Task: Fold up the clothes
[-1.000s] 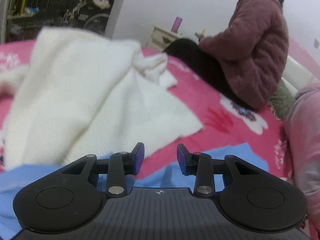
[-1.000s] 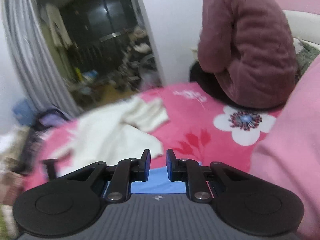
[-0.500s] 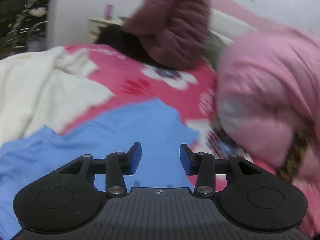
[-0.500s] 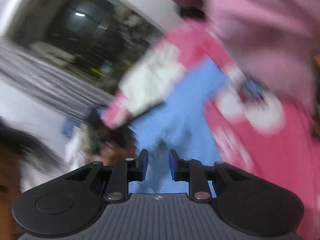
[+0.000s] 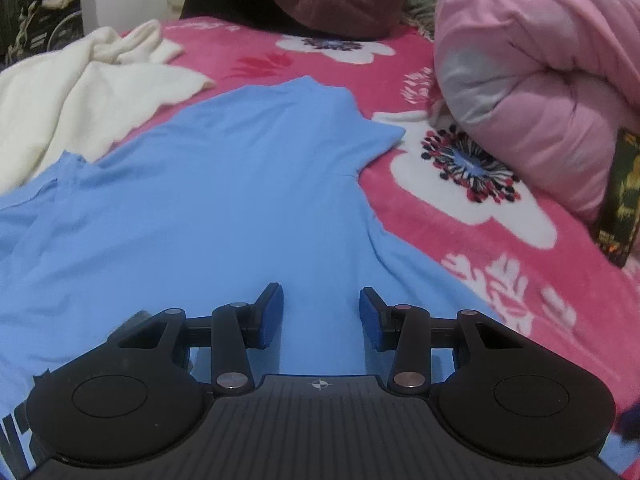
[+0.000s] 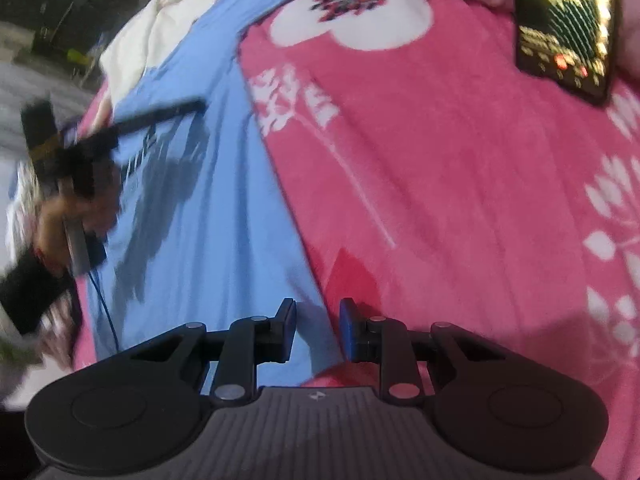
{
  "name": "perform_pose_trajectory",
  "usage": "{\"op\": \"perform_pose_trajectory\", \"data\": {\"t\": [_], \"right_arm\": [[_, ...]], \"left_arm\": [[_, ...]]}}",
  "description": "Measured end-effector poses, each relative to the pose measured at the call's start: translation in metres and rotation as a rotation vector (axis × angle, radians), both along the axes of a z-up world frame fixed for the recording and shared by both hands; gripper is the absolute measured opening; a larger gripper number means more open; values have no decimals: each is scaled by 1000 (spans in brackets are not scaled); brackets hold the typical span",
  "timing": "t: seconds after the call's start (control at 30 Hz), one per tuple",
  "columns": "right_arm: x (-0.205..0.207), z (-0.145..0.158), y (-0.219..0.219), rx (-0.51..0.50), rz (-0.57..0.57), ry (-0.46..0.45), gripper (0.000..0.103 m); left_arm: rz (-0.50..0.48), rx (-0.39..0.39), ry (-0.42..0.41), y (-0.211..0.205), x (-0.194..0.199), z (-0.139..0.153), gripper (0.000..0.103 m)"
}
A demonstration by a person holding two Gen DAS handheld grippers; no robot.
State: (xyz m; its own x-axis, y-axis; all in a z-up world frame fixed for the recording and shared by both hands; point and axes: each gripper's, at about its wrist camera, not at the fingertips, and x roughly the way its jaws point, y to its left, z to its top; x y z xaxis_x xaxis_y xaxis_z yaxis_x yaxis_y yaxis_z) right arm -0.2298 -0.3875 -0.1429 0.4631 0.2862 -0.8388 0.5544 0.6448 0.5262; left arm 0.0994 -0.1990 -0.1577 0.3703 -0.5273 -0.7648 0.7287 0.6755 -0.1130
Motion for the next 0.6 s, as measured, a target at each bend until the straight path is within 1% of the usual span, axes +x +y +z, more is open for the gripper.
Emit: {"op": "perform_pose_trajectory", "data": {"t": [0.07, 0.13, 0.23, 0.33, 0.37, 0.6], "right_arm": [[1, 0, -5, -12, -25, -18, 26], [5, 0, -2, -58, 6, -10, 26], [12, 6, 26, -148, 128, 6, 26], [16, 14, 63, -305, 278, 12, 26], [17, 16, 68, -331, 297, 13, 26], [12, 22, 74, -400, 310, 25, 25]], "left_arm": [[-15, 6, -21, 0, -3, 0, 43], [-19, 6, -26, -2, -3, 0, 43], [-18, -3, -23, -2, -2, -1, 44], [-22, -11, -22, -1, -1, -2, 44], [-26, -12, -26, -2, -1, -3, 45], [-25, -9, -30, -4, 0, -4, 46]]}}
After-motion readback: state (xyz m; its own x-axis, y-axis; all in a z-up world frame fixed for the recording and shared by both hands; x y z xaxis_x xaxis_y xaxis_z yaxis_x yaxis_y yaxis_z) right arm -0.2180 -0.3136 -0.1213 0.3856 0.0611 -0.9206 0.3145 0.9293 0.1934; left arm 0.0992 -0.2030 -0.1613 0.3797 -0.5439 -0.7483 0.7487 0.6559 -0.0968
